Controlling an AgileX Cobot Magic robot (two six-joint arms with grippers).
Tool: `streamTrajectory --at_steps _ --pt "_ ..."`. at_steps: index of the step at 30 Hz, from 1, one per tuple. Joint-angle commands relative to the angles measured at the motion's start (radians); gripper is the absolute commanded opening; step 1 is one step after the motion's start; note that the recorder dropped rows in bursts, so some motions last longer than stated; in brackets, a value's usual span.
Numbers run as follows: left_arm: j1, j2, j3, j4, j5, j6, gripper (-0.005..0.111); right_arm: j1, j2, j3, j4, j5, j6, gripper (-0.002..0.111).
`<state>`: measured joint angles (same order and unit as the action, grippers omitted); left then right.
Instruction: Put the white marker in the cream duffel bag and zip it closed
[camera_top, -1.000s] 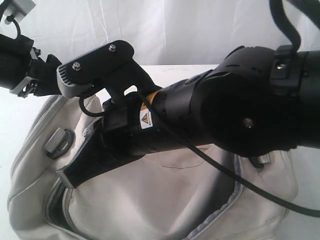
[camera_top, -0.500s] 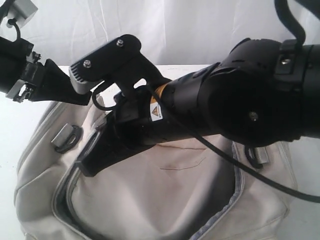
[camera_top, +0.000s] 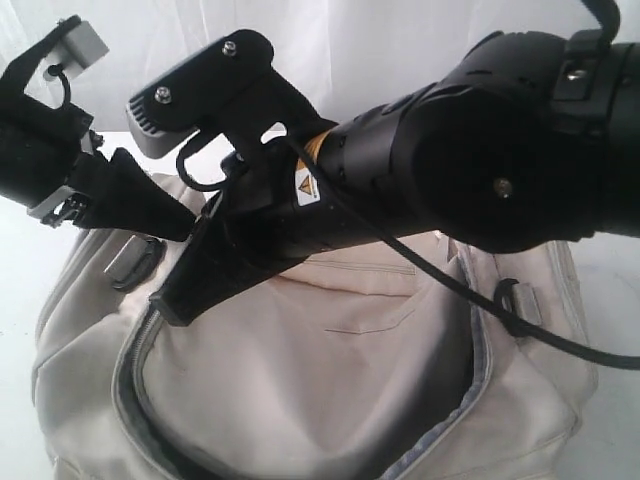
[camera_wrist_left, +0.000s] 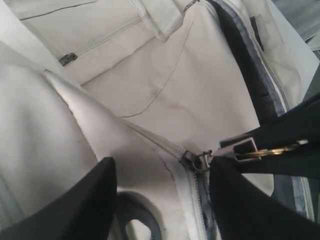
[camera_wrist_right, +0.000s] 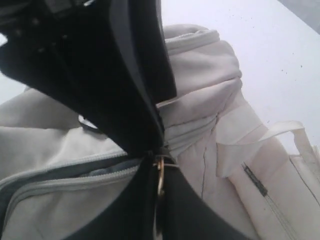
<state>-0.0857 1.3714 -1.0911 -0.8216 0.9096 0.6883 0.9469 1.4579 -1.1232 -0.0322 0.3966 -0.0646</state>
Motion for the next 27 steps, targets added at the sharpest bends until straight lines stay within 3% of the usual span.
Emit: streamTrajectory --at_steps 1,20,25,27 --pt "-0.009 0.019 0.005 -0.003 -0.019 -0.009 0.059 0.020 0.000 -0.009 -0.004 0.000 -0.072 0.000" --pt "-0.009 0.073 0.005 -0.029 -0.052 -0.019 0.058 0.092 0.020 -0.009 -0.002 0.020 -0.178 0.000" --pt "-0.009 0.075 0.016 -0.029 -0.052 -0.019 0.029 0.092 0.020 -0.021 -0.002 0.018 -0.192 0.000" --pt "-0.009 0.081 0.016 -0.029 -0.050 -0.019 0.023 0.092 0.020 -0.029 -0.002 0.018 -0.194 0.000"
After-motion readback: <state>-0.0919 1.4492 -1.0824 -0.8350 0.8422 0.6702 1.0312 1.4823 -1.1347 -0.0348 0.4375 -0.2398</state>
